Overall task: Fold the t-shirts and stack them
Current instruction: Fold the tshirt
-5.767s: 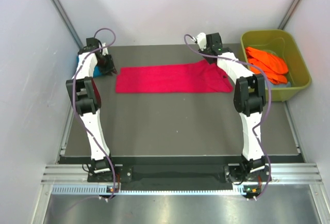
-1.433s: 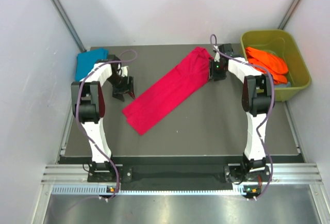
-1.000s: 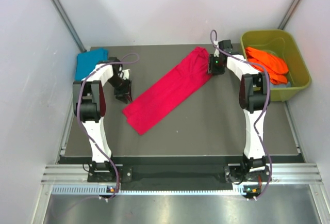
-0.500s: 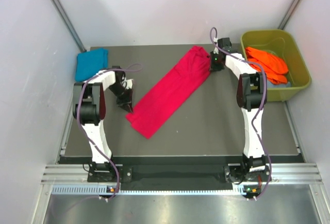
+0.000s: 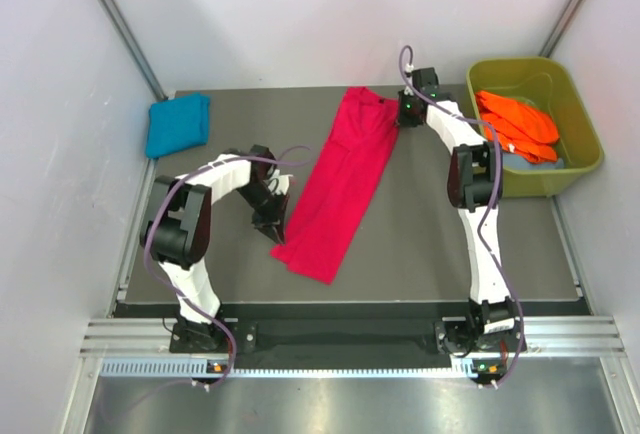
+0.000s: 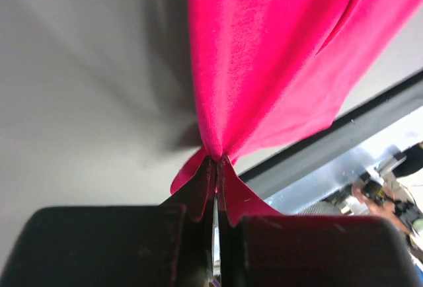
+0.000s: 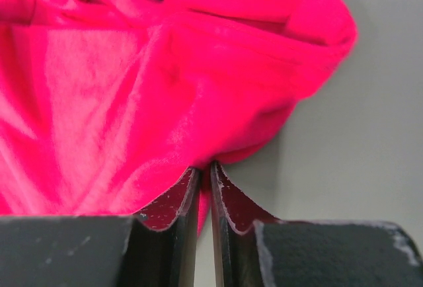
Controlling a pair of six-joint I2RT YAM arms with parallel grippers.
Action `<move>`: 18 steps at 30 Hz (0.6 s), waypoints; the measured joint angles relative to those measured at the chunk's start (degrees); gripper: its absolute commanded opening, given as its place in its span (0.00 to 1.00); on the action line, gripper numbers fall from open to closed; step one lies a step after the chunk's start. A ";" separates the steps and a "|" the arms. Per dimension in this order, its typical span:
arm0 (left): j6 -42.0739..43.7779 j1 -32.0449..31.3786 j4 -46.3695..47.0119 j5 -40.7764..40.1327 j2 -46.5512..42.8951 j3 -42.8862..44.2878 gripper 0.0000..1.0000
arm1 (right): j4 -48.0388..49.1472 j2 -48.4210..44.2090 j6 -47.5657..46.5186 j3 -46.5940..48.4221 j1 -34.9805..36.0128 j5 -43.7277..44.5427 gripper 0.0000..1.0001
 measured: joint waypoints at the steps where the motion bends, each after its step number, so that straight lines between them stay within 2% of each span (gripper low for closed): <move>1: -0.37 -0.90 0.17 0.48 -0.57 -0.79 0.00 | 0.28 0.74 0.20 1.09 0.33 -0.02 0.12; 10: -2.47 -6.25 1.33 2.27 -1.38 -2.56 0.00 | 4.52 5.92 2.82 8.04 3.06 -0.98 0.13; 18: -3.65 -13.68 2.82 3.28 -1.38 -2.36 0.00 | 6.05 7.72 4.42 10.34 3.89 -1.07 0.13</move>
